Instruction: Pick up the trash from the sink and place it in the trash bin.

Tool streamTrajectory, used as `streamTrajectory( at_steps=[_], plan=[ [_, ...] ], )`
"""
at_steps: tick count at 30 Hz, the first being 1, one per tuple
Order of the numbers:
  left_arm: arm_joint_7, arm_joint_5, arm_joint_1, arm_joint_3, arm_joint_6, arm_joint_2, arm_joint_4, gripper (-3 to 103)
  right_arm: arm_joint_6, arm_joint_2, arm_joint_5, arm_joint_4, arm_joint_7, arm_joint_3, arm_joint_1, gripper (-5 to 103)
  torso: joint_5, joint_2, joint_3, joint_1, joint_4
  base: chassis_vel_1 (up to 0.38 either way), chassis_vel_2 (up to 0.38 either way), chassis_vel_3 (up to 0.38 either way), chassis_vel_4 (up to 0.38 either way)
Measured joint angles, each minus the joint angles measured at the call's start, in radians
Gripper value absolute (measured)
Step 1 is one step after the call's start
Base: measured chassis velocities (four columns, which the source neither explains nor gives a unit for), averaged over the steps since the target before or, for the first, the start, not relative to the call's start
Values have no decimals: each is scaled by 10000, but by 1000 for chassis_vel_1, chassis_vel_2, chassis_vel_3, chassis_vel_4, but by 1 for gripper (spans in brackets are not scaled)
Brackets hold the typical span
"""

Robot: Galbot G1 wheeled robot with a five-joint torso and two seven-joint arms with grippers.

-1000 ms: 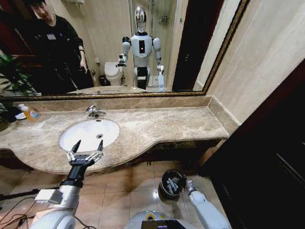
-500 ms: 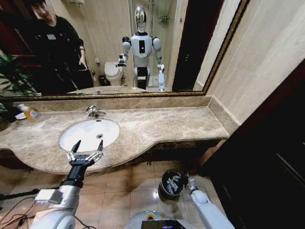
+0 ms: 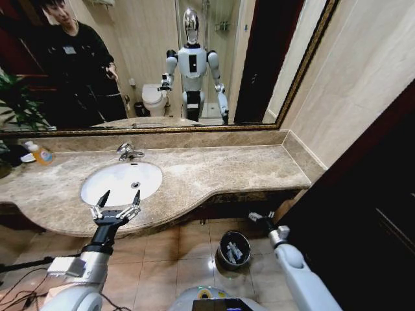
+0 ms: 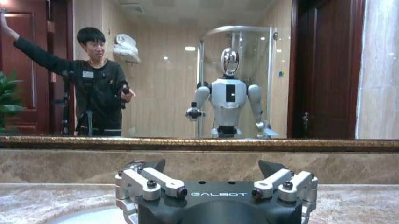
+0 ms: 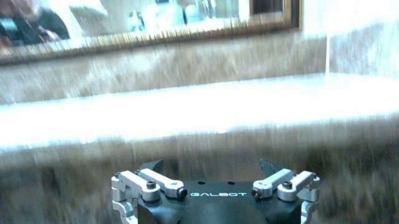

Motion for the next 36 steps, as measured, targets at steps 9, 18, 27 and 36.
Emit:
streamTrajectory(
  at_steps=[9,18,27,36],
  plan=[
    [0,0,-1,0,0,0,-1,100,-1224,-750,1368,2610,-98,900,-377,100,2,0,0,1,1,0,0,0,0],
    [1,0,0,0,0,0,0,100,-1076,-2469,2662,3238,-97,720,-646,100,2,0,0,1,1,0,0,0,0],
    [0,0,0,0,0,0,0,100,-1418,-2950,3086,3329,275,663,-466,100,2,-1,0,1,1,0,0,0,0],
    [0,0,0,0,0,0,0,100,-1626,-2646,2509,3557,796,537,-410,100,-2,-1,0,0,0,0,0,0,0]
  ],
)
